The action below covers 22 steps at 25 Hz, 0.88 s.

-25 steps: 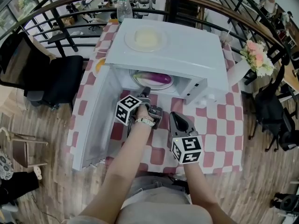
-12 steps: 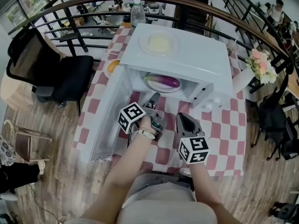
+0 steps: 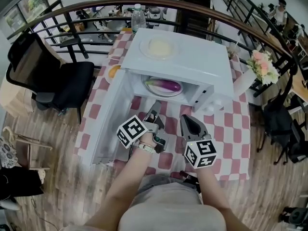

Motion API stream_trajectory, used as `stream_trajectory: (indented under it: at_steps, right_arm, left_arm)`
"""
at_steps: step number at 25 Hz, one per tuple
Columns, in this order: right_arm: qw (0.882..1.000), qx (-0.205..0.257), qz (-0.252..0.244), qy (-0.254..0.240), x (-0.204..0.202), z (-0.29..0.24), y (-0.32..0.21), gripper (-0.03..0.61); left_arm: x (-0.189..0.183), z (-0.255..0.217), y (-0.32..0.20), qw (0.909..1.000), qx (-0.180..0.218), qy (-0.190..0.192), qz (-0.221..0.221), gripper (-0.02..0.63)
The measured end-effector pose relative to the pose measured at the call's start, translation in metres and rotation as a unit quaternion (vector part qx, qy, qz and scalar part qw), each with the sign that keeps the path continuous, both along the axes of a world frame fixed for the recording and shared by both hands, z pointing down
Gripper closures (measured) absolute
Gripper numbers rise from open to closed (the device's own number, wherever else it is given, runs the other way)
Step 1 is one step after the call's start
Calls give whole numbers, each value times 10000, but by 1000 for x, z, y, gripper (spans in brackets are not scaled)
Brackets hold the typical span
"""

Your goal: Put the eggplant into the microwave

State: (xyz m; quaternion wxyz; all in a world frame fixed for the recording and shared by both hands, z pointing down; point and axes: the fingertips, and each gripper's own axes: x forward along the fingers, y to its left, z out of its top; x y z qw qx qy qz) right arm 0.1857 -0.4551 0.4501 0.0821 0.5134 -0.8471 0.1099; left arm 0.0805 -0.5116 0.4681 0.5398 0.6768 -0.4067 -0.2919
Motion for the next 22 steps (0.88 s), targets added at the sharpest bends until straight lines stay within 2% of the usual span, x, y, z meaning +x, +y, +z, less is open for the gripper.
stream_trajectory:
  at_steps: [3, 6, 9, 12, 14, 18, 20, 22]
  right_arm:
    - [10000, -41, -5, 39, 0, 2, 5, 554]
    - [9999, -20, -54, 97, -3, 1, 10, 554]
    - [9999, 40, -114, 38, -7, -2, 12, 554]
    - [9999, 120, -118, -40, -9, -5, 10, 555]
    - [9997, 200, -140, -101, -11, -8, 10, 555]
    - [9991, 270, -182, -268, -13, -12, 10, 555]
    - [9988, 279, -201, -338, -14, -13, 10, 555]
    - [9986, 312, -234, -369, -15, -14, 11, 555]
  left_arm:
    - [-2, -8, 7, 9995, 263, -155, -96, 600]
    - [0, -25, 15, 9948, 823, -604, -46, 609]
    - [3, -39, 24, 9830, 1341, -1255, 62, 611]
    - [4, -48, 31, 9701, 1687, -1736, 155, 611]
    - [6, -52, 37, 9554, 1930, -2224, 222, 611]
    - [16, -57, 46, 9064, 2480, -3393, 425, 611]
    - [21, -55, 49, 8906, 2615, -3687, 505, 611]
    - [25, -54, 51, 8791, 2706, -3883, 567, 611]
